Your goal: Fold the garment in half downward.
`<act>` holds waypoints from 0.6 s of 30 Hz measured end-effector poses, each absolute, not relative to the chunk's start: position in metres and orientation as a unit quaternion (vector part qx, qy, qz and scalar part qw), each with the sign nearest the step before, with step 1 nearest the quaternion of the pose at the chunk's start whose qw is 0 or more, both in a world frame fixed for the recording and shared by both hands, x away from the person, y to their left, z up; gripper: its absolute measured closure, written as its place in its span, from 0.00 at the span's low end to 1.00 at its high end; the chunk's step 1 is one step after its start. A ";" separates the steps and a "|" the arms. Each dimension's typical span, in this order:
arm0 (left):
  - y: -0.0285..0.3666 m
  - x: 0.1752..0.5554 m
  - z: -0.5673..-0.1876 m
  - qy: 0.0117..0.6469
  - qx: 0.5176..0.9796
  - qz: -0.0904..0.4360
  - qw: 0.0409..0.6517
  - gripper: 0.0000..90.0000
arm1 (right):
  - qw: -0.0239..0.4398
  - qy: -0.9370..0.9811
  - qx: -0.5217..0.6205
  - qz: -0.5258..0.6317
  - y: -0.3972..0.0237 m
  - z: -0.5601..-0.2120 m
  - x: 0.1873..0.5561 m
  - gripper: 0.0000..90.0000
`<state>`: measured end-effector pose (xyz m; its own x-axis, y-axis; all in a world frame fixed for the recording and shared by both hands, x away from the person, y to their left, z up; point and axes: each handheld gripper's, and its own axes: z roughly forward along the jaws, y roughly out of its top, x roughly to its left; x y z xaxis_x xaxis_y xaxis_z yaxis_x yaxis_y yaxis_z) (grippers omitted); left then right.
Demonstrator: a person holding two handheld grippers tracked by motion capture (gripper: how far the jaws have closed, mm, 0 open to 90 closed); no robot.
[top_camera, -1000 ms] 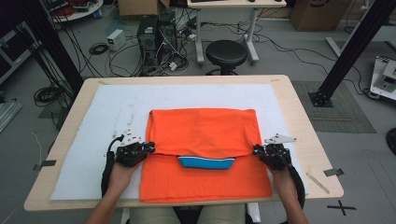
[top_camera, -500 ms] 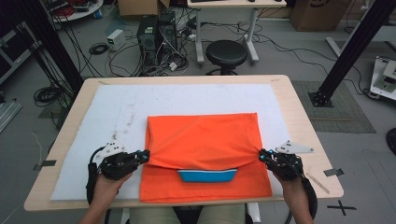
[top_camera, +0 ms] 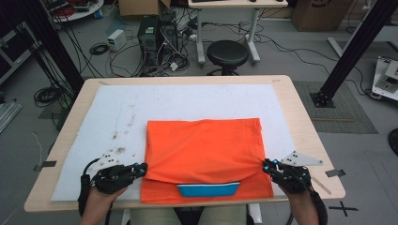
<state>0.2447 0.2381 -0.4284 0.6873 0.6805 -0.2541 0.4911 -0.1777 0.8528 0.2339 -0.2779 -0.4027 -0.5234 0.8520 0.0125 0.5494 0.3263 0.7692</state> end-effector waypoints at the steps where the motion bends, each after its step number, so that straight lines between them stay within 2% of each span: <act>1: 0.237 0.248 -0.430 0.394 0.760 0.093 0.508 0.73 | 0.200 0.788 0.449 0.372 -0.278 -0.405 0.236 0.84; 5: 0.237 0.264 -0.428 0.413 0.748 0.119 0.506 0.52 | 0.205 0.781 0.458 0.372 -0.279 -0.409 0.247 0.73; 9: 0.236 0.288 -0.424 0.416 0.739 0.142 0.511 0.43 | 0.217 0.773 0.467 0.370 -0.276 -0.409 0.264 0.67; 13: 0.236 0.316 -0.424 0.421 0.727 0.160 0.518 0.37 | 0.228 0.764 0.477 0.370 -0.273 -0.408 0.283 0.59; 18: 0.235 0.344 -0.422 0.429 0.722 0.169 0.516 0.36 | 0.234 0.758 0.491 0.360 -0.273 -0.410 0.311 0.59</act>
<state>0.3444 0.2349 -0.4221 0.5751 0.7936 -0.1985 0.4439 -0.0990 0.8906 0.3111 -0.2728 -0.4098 -0.4085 0.9128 -0.0010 0.5751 0.2583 0.7762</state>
